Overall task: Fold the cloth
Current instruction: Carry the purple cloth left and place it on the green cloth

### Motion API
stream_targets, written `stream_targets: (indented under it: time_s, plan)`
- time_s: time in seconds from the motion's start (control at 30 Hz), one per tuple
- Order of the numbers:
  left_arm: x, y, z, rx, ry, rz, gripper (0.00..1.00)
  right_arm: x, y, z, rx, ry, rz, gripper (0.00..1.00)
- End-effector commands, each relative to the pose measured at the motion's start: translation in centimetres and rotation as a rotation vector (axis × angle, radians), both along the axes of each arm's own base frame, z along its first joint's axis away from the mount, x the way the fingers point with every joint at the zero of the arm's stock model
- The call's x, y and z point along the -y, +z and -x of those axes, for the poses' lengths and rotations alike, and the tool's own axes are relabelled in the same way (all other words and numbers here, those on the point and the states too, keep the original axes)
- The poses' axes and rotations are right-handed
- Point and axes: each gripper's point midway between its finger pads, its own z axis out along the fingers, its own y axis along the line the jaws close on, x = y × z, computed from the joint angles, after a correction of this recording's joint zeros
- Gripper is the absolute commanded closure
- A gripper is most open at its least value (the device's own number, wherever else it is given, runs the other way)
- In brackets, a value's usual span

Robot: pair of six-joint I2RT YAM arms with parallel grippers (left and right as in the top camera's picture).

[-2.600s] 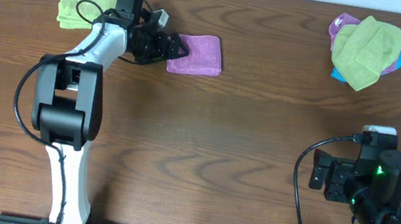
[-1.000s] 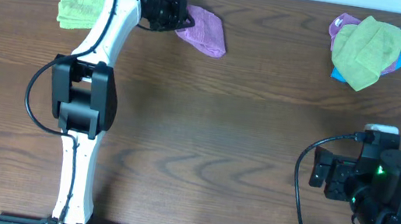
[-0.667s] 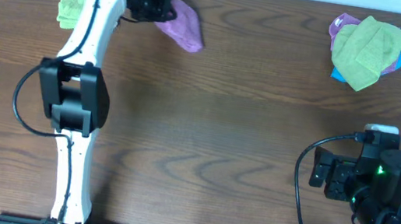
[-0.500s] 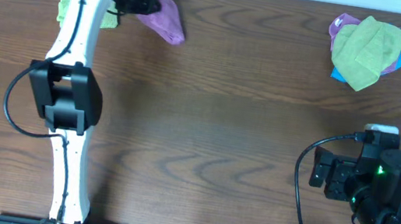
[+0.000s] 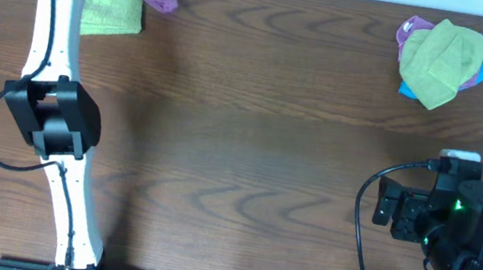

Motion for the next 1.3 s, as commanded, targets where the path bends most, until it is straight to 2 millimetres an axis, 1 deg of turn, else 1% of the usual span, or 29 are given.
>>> stream_targets:
  time_s: [0.0,0.1,0.2,0.23,0.3,0.43,0.5,0.6,0.83,1.0,1.13,1.27]
  plan:
    - [-0.2,1.9,-0.6,0.083,-0.048,-0.049,0.94,0.0,-0.1,0.0,0.0,-0.022,-0.015,0.01]
    - [-0.6,1.8,-0.7,0.101,-0.071,-0.092,0.95,0.0,-0.1,0.0,0.0,-0.025,-0.018,0.01]
    - [-1.5,1.5,-0.6,0.107,-0.086,-0.152,0.95,0.0,-0.1,0.0,0.0,-0.027,-0.021,0.01]
    - [-1.9,1.5,-0.6,0.107,-0.083,-0.17,0.94,0.0,-0.1,0.0,0.0,-0.027,-0.021,0.01]
    - [-3.4,1.2,-0.5,0.1,-0.071,-0.217,0.95,0.0,-0.1,0.0,0.0,-0.037,-0.031,0.01]
    - [-5.1,0.4,-0.1,0.075,-0.057,-0.221,0.94,0.0,0.0,-0.1,0.002,-0.037,-0.031,0.01]
    - [-5.5,-0.4,0.2,0.056,-0.068,-0.204,0.94,0.0,0.0,-0.1,0.005,-0.037,-0.032,0.01]
    - [-5.4,-1.7,0.3,0.034,-0.082,-0.163,0.94,0.0,0.1,-0.2,0.011,-0.041,-0.036,0.01]
    - [-5.5,-5.5,0.3,-0.037,-0.089,-0.139,0.94,0.0,0.1,-0.2,0.012,-0.065,-0.062,0.01]
    - [-6.2,-8.7,1.0,-0.123,-0.073,-0.145,0.95,0.0,0.1,-0.2,0.011,-0.067,-0.066,0.01]
    - [-7.4,-9.3,1.2,-0.148,-0.042,-0.195,0.94,-0.1,0.1,-0.2,0.011,-0.063,-0.07,0.01]
    - [-9.0,-9.7,1.5,-0.179,0.011,-0.257,0.94,-0.1,0.1,-0.2,0.011,-0.062,-0.07,0.01]
